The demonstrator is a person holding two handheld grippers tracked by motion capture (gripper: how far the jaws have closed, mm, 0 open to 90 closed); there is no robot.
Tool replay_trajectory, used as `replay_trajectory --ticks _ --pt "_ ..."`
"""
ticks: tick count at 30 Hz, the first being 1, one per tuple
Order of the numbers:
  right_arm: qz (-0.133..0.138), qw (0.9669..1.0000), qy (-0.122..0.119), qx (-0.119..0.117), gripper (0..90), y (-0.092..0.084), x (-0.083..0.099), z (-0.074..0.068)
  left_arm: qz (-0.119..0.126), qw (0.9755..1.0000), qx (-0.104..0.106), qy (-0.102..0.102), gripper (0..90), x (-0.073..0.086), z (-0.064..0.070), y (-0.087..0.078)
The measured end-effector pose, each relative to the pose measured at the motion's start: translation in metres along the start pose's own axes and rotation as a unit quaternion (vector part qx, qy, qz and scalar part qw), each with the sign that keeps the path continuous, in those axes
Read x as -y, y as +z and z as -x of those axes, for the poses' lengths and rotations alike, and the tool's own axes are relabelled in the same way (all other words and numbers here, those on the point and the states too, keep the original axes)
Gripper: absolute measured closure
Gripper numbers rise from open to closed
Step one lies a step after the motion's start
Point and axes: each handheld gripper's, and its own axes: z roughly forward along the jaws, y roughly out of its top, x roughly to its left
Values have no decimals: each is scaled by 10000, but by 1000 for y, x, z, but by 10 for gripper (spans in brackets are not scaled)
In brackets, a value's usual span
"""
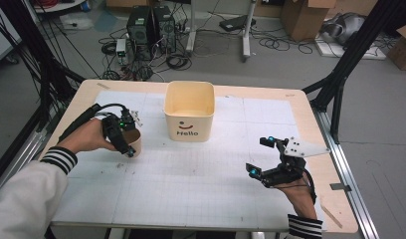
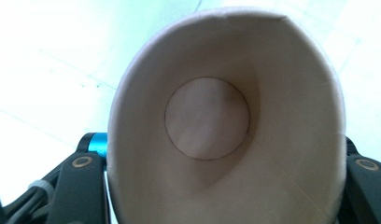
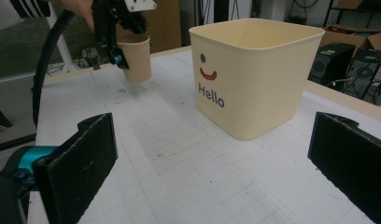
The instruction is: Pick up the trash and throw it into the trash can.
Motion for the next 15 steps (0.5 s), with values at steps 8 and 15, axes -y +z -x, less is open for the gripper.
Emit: replay_trajectory --ticks 8,15 --pt "-18 10000 -12 7 2 0 0 0 71 10000 -34 59 351 -9 0 -22" --pt "-16 10000 -1 12 2 0 0 0 129 9999 -48 103 351 -16 0 -41"
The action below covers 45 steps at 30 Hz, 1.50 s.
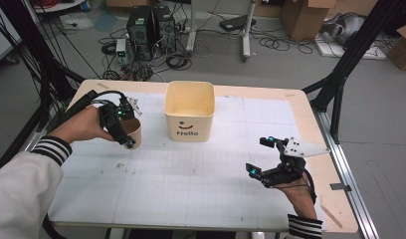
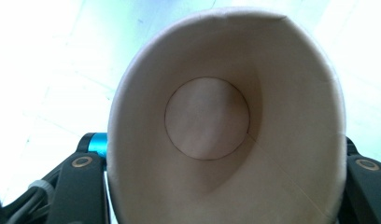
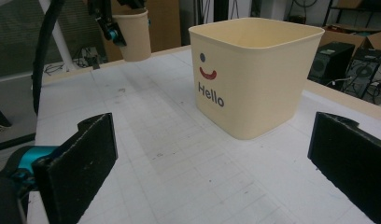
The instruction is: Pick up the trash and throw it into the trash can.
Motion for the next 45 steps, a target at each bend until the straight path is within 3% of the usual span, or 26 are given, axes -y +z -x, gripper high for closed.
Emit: replay_trajectory --ticks 21,45 --pt "2 10000 30 9 2 -1 0 1 122 9998 -62 115 349 -35 -3 -56" --pt "51 10000 43 50 2 -4 1 4 147 9997 -133 175 348 -65 -8 -103"
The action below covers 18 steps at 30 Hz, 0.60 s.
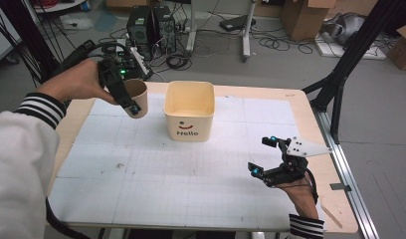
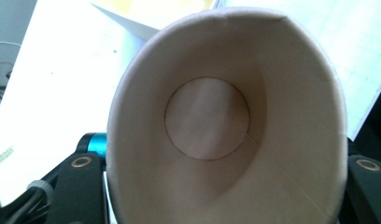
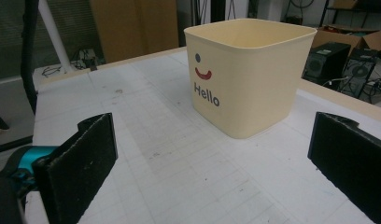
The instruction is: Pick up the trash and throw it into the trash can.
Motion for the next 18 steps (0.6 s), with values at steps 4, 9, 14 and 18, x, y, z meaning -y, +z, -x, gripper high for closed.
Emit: replay_trajectory --ticks 4,9,14,18 --pt "-10 10000 9 13 2 -1 1 1 -13 10000 -12 -10 348 -4 -1 -5" --pt "2 10000 -12 11 2 -1 0 1 0 10000 12 -10 348 -6 -4 -9" --pt "-13 10000 4 21 2 -1 0 1 12 10000 10 -32 348 -8 -8 -13" --pt "1 10000 28 10 2 -1 0 0 11 10000 -1 -45 348 -10 -11 -18"
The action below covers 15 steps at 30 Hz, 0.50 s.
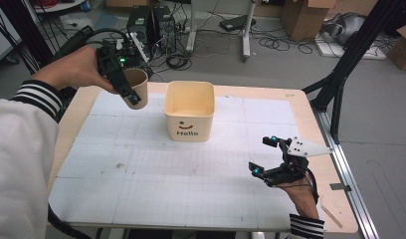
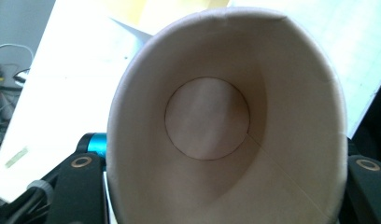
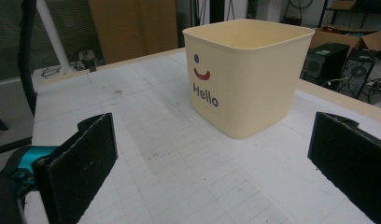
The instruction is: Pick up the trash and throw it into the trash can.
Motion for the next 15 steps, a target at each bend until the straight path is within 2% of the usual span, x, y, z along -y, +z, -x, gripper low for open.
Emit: replay_trajectory --ticks 9,15 --pt "-17 10000 -14 1 2 0 0 0 60 10000 -26 -31 348 -5 -4 -9" --pt "-15 10000 -20 -3 2 0 0 0 58 10000 -37 -35 348 -7 -5 -9"
